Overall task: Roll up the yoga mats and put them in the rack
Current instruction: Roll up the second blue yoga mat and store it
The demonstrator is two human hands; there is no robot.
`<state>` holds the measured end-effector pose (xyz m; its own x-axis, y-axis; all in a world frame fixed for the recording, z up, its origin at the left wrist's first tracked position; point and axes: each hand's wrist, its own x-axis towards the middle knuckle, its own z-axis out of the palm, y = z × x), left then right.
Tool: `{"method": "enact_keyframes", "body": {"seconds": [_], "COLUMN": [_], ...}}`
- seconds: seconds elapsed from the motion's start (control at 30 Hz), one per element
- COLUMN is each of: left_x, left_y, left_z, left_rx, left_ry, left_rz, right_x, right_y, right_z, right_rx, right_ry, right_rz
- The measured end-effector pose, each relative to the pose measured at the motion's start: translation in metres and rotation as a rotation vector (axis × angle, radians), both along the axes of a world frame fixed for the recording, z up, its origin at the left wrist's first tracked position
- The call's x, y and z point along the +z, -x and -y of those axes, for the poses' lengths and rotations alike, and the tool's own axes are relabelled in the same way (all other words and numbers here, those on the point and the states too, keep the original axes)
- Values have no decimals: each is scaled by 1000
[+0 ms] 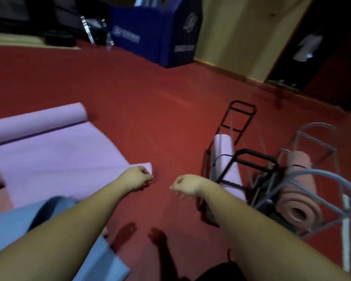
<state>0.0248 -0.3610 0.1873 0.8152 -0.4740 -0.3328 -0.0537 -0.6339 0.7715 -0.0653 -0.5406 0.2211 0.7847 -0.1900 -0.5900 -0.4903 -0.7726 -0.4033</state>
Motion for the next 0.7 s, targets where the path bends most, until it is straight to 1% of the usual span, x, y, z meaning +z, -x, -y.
{"method": "enact_keyframes", "body": {"seconds": [0.1, 0.13, 0.2, 0.33, 0.43, 0.53, 0.6, 0.67, 0.7], "left_x": [-29, -34, -58, -103, -146, -186, -211, -235, -246], "left_y": [-13, -16, -22, -34, -46, -44, -34, -22, -16], "left_z": [-68, -78, -119, -179, -216, -248, -269, -285, -293], "left_rx": [84, 104, 184, 299, 388, 499, 541, 530, 548], "left_ry": [-47, -39, -75, -129, -262, -354, -419, -470, -484], "left_rz": [-68, -83, -135, -202, -198, -161, -189, -243, -299], "right_x": [-30, -32, -53, -93, -147, -199, -236, -270, -289], "right_y": [-38, -44, -69, -112, -141, -153, -154, -149, -146], "right_z": [-42, -46, -78, -131, -170, -200, -218, -230, -237], "right_rx": [173, 185, 243, 506, 648, 695, 704, 680, 677], "right_ry": [100, 128, 120, 163, 174, 134, 103, 56, 29], "right_rz": [-74, -88, -121, -124, -121, -144, -157, -185, -206]}}
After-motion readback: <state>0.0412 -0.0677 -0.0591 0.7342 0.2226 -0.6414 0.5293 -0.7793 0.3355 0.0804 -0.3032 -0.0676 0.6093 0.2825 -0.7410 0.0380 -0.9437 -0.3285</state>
